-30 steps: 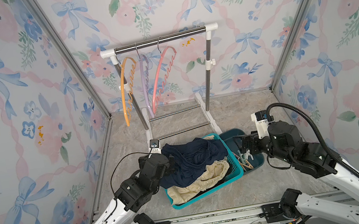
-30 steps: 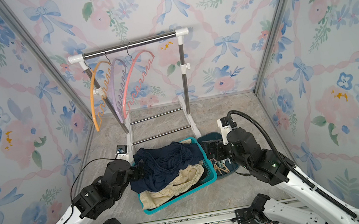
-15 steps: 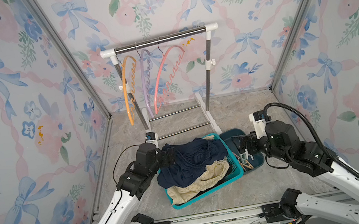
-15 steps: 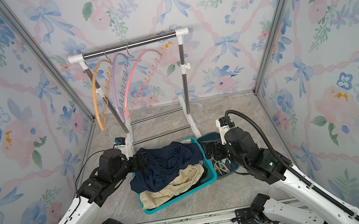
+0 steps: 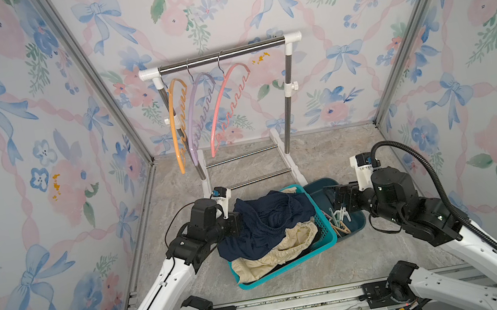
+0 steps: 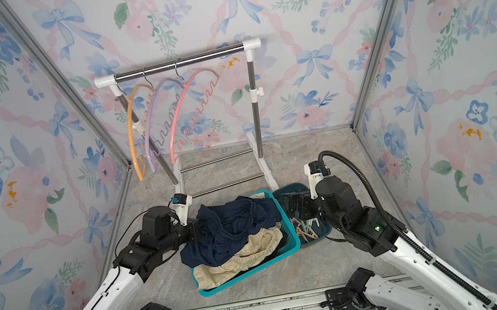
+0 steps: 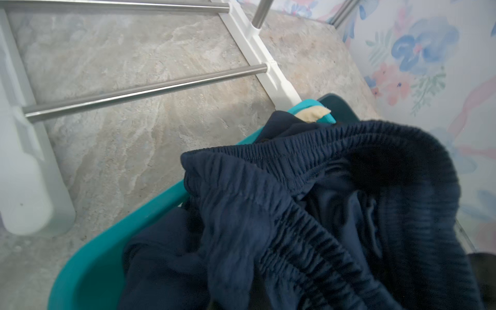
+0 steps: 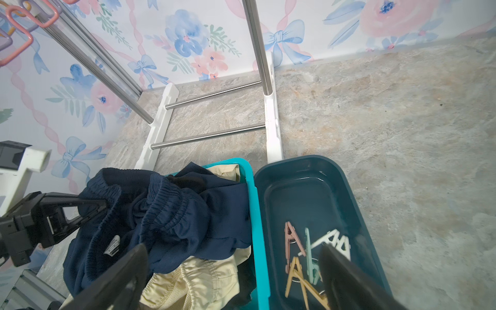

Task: Remove the clothespins securing shorts to the hanger
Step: Adjust the shorts in the basket.

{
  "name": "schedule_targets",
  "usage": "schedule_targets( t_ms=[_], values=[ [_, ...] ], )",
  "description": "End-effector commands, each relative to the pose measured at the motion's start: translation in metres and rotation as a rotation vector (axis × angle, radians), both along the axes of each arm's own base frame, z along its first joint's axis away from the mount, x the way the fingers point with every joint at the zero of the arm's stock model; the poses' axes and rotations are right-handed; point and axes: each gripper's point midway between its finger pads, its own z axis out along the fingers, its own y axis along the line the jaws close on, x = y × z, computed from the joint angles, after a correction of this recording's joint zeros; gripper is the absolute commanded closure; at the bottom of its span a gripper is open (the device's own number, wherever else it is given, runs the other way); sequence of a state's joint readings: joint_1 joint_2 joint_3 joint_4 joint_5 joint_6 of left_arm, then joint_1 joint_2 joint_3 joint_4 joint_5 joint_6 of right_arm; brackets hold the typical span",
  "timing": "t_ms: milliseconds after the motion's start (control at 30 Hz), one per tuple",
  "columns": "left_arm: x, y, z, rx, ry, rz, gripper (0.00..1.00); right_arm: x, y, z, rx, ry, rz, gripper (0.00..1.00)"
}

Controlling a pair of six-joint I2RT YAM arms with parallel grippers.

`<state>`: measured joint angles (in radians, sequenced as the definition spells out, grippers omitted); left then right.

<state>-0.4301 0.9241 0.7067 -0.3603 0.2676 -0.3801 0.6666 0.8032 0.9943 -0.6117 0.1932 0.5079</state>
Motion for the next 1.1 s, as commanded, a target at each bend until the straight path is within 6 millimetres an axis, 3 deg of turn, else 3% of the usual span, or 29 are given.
schedule_targets(
  t_ms=[0, 67, 167, 333, 533, 667, 800, 1067],
  values=[
    [-0.016, -0.026, 0.008, -0.065, 0.018, -0.112, 1.0, 0.002, -0.002, 0.0, 0.024, -0.005, -0.017, 0.0],
    [-0.027, -0.043, 0.009, -0.075, 0.036, -0.169, 1.0, 0.003, -0.002, 0.001, 0.027, -0.004, -0.016, 0.0],
    [-0.039, -0.078, 0.046, -0.115, -0.017, -0.279, 1.0, 0.004, -0.001, 0.0, 0.026, -0.002, -0.017, 0.0],
    [-0.059, -0.121, 0.084, -0.135, -0.081, -0.409, 1.0, 0.005, 0.0, -0.002, 0.032, 0.002, -0.021, 0.0],
    [-0.061, -0.157, 0.083, -0.139, -0.078, -0.488, 1.0, 0.006, 0.002, -0.005, 0.041, 0.006, -0.016, 0.0],
    [-0.054, -0.166, 0.053, -0.086, -0.022, -0.463, 1.0, 0.005, 0.002, -0.007, 0.041, 0.012, -0.012, 0.0],
    [-0.043, -0.151, 0.005, 0.006, 0.052, -0.365, 1.0, 0.004, 0.003, -0.01, 0.046, 0.017, -0.01, 0.0],
    [-0.051, -0.122, -0.084, 0.11, 0.212, -0.281, 1.0, 0.005, 0.003, -0.017, 0.051, 0.026, -0.013, 0.0]
  ],
)
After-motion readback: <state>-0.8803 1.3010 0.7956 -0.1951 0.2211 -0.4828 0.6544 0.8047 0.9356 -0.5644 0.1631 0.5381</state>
